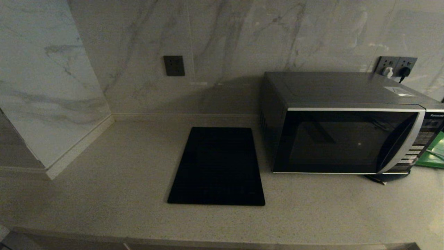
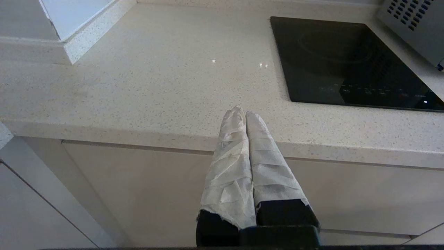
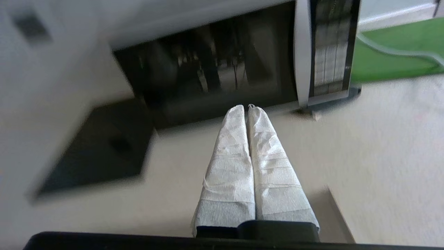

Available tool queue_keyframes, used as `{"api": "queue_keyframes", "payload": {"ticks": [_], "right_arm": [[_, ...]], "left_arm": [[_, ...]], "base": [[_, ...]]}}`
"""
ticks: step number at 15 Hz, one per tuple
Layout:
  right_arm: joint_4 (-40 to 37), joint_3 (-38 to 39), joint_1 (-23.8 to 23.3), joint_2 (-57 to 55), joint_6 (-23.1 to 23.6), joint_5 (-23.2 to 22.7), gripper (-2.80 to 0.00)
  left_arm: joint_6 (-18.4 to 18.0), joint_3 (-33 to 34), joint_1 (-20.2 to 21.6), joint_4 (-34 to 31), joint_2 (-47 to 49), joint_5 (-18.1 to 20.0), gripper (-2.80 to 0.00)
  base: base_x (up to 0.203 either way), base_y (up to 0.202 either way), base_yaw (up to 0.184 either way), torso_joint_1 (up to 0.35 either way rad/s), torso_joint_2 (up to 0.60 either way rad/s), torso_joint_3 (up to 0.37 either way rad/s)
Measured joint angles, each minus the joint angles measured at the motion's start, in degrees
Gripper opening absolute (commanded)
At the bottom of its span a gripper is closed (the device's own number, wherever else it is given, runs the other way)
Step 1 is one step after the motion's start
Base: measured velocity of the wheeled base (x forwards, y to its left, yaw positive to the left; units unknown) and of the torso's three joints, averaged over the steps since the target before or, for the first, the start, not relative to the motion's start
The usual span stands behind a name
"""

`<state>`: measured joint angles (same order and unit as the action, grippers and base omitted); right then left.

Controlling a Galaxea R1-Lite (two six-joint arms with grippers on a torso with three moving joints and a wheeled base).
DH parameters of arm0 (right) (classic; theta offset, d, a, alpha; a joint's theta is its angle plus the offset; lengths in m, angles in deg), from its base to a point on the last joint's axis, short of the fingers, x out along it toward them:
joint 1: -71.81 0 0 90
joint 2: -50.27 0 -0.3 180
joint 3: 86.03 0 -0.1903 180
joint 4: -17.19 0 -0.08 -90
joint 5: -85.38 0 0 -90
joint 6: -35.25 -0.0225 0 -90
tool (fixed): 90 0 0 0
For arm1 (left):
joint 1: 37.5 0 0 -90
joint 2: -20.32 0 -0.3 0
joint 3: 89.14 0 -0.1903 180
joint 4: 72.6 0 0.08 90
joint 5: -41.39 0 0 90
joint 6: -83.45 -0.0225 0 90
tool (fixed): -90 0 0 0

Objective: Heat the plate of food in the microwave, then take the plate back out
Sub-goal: Open the microwave oven

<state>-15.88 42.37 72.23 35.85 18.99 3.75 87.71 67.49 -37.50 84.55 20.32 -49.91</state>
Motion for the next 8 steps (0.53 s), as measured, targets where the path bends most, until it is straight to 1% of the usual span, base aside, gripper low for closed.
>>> {"api": "queue_keyframes", "payload": {"ticks": [2, 5, 6, 7, 8], "right_arm": [[-0.6, -8.3, 0.1, -7.4, -2.4, 2.8, -2.80], [-1.6, -18.0, -0.5, -18.1, -3.3, 7.5, -2.80], [-2.0, -20.7, -2.2, -21.8, -2.9, 9.0, -2.80], [-2.4, -22.9, -5.5, -25.3, -1.7, 9.8, -2.80], [-2.3, -24.6, -9.8, -28.5, 0.4, 10.2, -2.80]], "left_arm": [[0.0, 0.0, 0.0, 0.0, 0.0, 0.0, -2.80], [0.0, 0.0, 0.0, 0.0, 0.0, 0.0, -2.80], [0.0, 0.0, 0.0, 0.0, 0.0, 0.0, -2.80], [0.0, 0.0, 0.0, 0.0, 0.0, 0.0, -2.80], [0.0, 0.0, 0.0, 0.0, 0.0, 0.0, -2.80]], "base": [[0.000, 0.000, 0.000, 0.000, 0.00, 0.000], [0.000, 0.000, 0.000, 0.000, 0.00, 0.000], [0.000, 0.000, 0.000, 0.000, 0.00, 0.000], [0.000, 0.000, 0.000, 0.000, 0.00, 0.000], [0.000, 0.000, 0.000, 0.000, 0.00, 0.000]]}}
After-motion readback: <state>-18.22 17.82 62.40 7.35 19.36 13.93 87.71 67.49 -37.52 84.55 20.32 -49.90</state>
